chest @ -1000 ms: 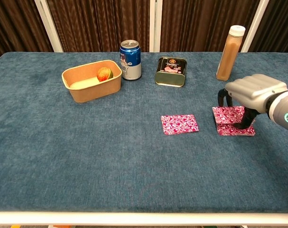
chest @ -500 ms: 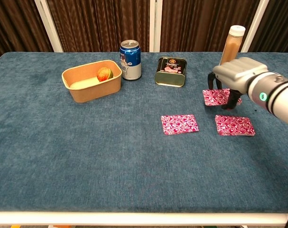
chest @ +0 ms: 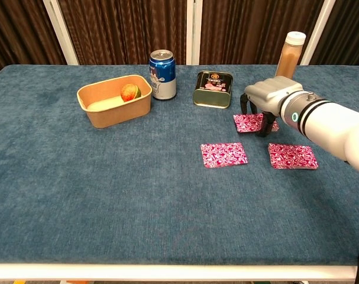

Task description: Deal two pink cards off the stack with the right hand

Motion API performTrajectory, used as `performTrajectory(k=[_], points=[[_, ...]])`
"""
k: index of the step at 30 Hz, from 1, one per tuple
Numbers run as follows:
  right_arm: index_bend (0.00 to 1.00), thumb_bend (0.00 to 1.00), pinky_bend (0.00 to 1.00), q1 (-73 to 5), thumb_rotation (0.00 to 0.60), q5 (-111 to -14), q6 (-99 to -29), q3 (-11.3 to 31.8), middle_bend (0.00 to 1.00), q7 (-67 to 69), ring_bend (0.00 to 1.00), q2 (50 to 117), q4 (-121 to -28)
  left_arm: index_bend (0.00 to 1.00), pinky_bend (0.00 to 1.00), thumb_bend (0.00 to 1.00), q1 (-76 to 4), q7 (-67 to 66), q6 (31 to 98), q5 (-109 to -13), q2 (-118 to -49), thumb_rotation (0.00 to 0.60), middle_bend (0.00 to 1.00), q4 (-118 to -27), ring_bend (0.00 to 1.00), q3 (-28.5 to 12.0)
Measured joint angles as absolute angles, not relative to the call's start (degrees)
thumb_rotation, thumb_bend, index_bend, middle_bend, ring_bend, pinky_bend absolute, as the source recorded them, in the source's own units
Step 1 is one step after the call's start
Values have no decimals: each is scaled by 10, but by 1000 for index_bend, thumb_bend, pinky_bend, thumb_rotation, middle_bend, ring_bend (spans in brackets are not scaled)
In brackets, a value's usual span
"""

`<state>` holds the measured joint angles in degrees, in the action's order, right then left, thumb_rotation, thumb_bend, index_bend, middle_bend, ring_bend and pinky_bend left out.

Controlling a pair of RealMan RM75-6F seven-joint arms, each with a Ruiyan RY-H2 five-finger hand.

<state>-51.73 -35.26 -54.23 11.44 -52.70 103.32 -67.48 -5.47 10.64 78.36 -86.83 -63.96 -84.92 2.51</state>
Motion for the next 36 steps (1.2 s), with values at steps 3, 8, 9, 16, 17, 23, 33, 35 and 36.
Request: performTrajectory(k=[3, 8, 9, 16, 17, 23, 33, 35, 36], points=[[286, 167, 954, -520, 600, -342, -535, 114, 276, -532, 859, 1031, -677, 187, 191, 6, -55, 109, 780, -865, -641, 600, 172, -845, 46, 25], [187, 127, 949, -524, 600, -323, -529, 112, 226, -542, 858, 1018, -693, 187, 191, 7, -54, 112, 775, -859, -644, 600, 172, -839, 46, 25], [181, 127, 949, -525, 600, -322, -531, 111, 222, -543, 858, 1015, -698, 187, 191, 7, -54, 112, 774, -858, -645, 600, 172, -838, 46, 25], [178, 125, 949, -521, 600, -334, -549, 111, 219, -532, 858, 989, -743, 187, 191, 7, -54, 111, 778, -860, -644, 600, 172, -840, 46, 23], [178, 123, 949, -519, 600, -339, -554, 110, 219, -529, 858, 983, -755, 187, 191, 7, -54, 111, 779, -861, -644, 600, 172, -841, 46, 23], [194, 101, 913, -484, 600, -422, -623, 92, 263, -503, 821, 914, -881, 187, 191, 7, -52, 105, 790, -862, -644, 600, 172, -844, 46, 19], [11, 96, 2, -319, 600, -716, -860, -37, 11, -437, 8, 762, -996, 187, 191, 7, -53, 76, 809, -859, -648, 600, 172, -852, 23, 3], [0, 85, 0, -302, 600, -722, -870, -50, 0, -422, 0, 741, -1013, 187, 191, 7, -54, 71, 810, -859, -647, 600, 172, -856, 23, 1], [0, 81, 0, -294, 600, -718, -868, -59, 0, -407, 0, 726, -1020, 187, 191, 7, -55, 67, 813, -861, -646, 600, 172, -857, 23, -1]])
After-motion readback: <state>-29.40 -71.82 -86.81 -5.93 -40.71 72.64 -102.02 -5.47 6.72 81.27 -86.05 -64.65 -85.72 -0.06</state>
